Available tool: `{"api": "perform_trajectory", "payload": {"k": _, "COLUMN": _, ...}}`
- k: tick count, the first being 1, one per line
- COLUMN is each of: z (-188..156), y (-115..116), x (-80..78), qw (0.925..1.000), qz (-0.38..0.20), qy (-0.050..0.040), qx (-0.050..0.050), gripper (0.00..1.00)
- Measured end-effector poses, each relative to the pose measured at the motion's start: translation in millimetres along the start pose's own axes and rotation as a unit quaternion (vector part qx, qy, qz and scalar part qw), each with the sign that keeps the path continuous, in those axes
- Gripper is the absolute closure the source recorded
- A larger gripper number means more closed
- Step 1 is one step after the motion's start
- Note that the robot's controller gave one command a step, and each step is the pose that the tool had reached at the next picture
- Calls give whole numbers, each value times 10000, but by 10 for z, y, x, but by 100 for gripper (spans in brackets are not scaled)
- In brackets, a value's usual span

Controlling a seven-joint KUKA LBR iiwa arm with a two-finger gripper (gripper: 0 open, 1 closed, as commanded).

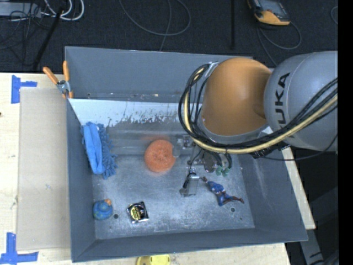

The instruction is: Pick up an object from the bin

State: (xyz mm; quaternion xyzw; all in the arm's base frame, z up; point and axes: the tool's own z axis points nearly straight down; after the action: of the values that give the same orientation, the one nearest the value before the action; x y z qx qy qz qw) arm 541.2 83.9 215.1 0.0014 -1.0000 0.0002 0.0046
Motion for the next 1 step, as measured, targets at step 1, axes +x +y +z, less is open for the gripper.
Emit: {"api": "perform_trajectory", "payload": {"k": 1, "z": -47, "y": -4, "x": -14, "qw": 10000, "qz": 11, "qy": -40, "qx": -4, "gripper": 0}}
